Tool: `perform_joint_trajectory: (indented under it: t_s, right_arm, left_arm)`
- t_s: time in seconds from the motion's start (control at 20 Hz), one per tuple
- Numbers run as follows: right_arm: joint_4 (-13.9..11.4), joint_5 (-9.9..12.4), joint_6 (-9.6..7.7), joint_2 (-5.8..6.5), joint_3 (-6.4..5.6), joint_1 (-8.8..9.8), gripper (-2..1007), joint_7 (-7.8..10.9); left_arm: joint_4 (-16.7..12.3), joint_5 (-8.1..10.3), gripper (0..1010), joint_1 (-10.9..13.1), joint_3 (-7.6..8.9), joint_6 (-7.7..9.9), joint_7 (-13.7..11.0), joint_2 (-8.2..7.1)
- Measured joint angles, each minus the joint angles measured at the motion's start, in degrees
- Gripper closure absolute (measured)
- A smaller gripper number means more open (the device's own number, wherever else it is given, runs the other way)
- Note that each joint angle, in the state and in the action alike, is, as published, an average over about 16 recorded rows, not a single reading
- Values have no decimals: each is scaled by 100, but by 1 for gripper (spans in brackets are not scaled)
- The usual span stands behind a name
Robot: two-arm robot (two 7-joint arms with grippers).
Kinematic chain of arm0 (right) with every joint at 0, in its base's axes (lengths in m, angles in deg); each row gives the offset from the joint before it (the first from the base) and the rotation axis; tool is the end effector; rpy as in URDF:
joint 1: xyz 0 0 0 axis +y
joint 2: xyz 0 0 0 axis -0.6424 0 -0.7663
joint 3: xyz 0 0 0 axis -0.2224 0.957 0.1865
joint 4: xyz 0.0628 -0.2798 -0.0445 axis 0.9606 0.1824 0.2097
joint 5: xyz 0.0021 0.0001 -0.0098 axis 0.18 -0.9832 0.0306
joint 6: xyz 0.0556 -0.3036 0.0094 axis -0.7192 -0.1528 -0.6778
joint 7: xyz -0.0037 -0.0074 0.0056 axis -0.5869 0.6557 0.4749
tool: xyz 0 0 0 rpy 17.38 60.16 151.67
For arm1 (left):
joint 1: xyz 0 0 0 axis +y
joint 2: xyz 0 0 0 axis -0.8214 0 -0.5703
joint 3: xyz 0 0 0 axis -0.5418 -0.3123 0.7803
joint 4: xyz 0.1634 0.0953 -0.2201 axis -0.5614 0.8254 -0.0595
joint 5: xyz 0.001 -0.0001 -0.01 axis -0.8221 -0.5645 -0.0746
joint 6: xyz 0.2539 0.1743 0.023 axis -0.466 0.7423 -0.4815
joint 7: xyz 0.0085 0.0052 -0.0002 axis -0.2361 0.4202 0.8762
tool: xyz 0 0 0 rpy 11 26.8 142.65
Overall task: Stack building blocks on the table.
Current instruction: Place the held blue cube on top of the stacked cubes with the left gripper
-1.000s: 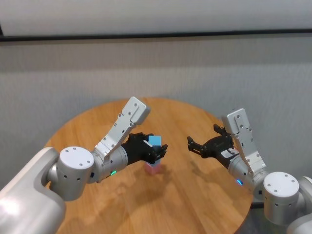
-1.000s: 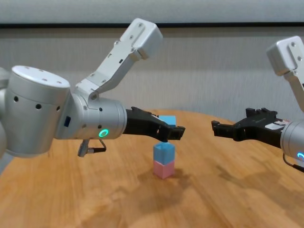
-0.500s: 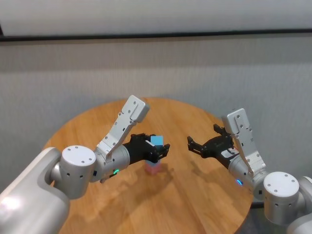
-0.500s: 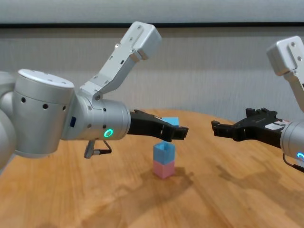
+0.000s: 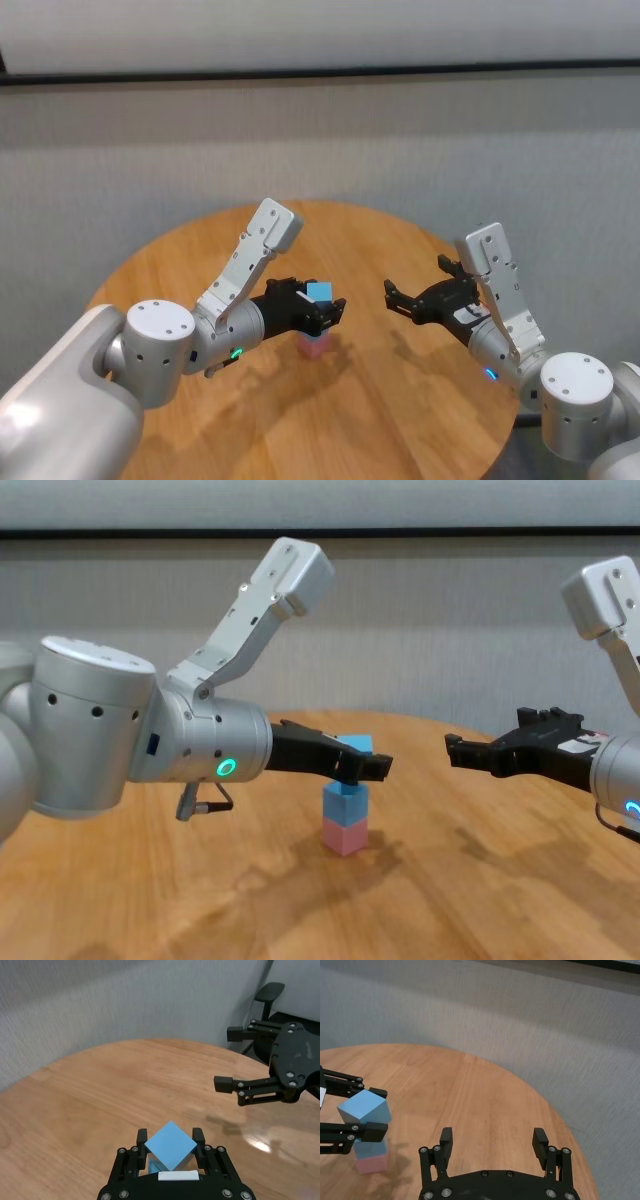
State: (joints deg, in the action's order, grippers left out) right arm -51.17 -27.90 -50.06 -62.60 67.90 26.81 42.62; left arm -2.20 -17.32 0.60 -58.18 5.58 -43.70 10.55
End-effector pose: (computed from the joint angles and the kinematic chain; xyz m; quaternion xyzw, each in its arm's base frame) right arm 0.4330 0.0028 -0.3012 -0.1349 -0.0271 -0.5449 0.8272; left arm 0.4699 -0.0672 -0.2646 0.1747 0.0216 0.3863 0.9054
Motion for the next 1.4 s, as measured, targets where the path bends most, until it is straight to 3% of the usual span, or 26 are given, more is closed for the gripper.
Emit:
perform_joint_trajectory:
  t_s: [1.4]
  right_arm:
    - [0,0,0,0,0,0,1,0]
  left_arm:
    - [194,4,443,-78,-26,-22,7,10]
